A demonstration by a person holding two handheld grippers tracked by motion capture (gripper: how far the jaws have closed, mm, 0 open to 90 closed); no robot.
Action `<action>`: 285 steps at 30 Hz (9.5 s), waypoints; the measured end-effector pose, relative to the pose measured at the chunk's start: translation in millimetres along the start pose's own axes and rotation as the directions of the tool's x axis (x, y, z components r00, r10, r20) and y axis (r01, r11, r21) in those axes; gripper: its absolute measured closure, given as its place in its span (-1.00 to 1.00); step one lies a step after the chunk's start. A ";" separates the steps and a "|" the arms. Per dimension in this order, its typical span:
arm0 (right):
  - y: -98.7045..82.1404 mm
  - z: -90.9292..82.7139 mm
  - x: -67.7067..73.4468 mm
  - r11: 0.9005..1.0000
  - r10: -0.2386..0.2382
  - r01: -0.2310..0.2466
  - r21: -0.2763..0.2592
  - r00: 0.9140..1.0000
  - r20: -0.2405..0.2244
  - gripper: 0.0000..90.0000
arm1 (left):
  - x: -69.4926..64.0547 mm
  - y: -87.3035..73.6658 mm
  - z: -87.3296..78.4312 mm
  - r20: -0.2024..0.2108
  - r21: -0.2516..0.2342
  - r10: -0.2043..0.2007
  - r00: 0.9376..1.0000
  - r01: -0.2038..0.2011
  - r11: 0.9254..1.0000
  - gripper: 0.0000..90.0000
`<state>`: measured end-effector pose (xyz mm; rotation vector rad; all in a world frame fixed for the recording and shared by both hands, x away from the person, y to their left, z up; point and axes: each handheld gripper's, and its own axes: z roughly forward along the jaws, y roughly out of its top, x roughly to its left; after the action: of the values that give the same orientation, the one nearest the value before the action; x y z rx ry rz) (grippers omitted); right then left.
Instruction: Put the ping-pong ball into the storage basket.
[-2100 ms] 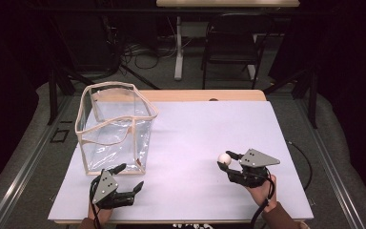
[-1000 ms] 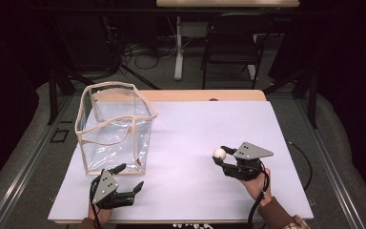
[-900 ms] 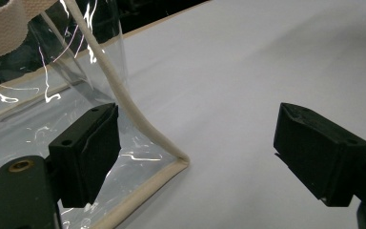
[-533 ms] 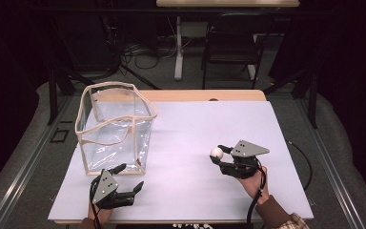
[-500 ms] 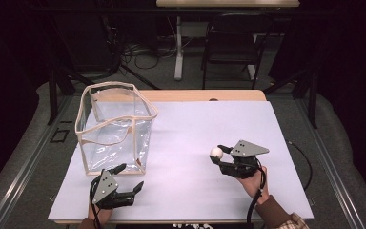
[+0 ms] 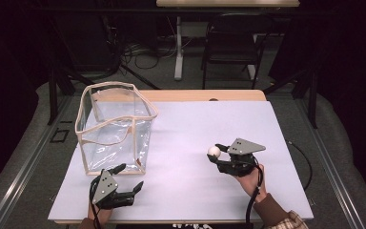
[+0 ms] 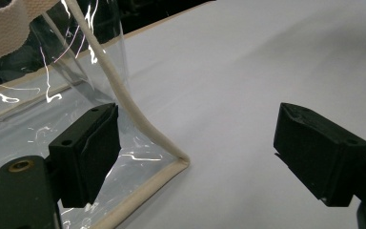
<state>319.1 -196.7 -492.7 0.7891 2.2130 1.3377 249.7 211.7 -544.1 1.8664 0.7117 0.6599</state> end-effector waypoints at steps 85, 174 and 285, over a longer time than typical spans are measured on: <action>72.1 49.9 2.0 0.999 -0.036 0.034 -0.020 0.996 -0.087 0.14 | 0.3 0.5 0.5 0.006 -0.004 0.009 1.000 -0.009 1.000 -0.65; 141.8 103.7 2.5 0.998 -0.048 0.045 -0.032 0.991 -0.127 0.14 | 0.3 0.4 0.5 0.002 -0.006 0.007 1.000 -0.007 1.000 -0.65; 218.8 161.4 29.9 0.995 -0.095 0.094 -0.011 0.983 -0.158 0.14 | 0.2 0.7 0.7 0.003 -0.014 0.008 1.000 -0.008 1.000 -0.65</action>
<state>451.1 8.9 -369.8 0.5860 2.3371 1.4005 250.5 211.2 -543.7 1.8585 0.6960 0.6650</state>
